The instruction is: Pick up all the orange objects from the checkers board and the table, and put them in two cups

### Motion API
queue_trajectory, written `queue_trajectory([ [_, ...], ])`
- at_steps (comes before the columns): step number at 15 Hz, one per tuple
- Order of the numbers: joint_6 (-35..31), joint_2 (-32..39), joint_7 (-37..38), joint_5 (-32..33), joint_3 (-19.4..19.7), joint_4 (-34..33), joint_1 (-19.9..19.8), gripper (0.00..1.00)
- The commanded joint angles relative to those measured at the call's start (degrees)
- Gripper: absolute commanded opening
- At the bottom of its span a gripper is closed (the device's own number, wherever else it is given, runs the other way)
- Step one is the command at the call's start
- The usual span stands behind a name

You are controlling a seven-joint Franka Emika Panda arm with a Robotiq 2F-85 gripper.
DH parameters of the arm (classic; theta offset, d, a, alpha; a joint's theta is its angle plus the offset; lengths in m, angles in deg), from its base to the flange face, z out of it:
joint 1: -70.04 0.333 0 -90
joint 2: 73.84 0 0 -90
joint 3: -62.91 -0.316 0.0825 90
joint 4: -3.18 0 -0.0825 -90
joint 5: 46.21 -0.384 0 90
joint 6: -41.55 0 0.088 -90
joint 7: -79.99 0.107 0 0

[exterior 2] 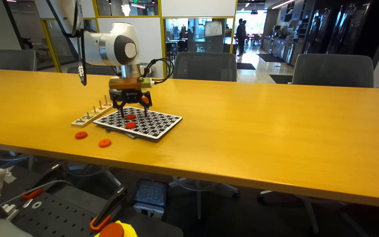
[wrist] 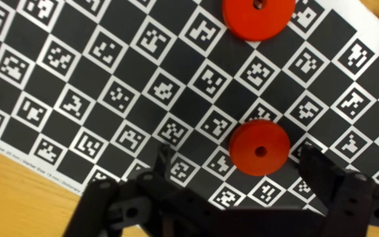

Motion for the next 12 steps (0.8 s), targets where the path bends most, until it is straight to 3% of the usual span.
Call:
queue_trajectory([
  [1, -2.41, -0.89, 1.62, -0.41, -0.16, 1.55, 0.00, 1.00],
  [4, -3.17, -1.21, 2.52, -0.20, -0.03, 2.13, 0.17, 0.96],
  [5, -3.55, -1.36, 2.95, 0.06, 0.11, 2.37, 0.34, 0.74],
  [7, -4.00, -1.69, 3.74, 0.02, 0.15, 2.79, 0.47, 0.70],
  [12, -3.64, -3.47, 6.60, 0.83, 0.67, 3.69, 1.42, 0.31],
])
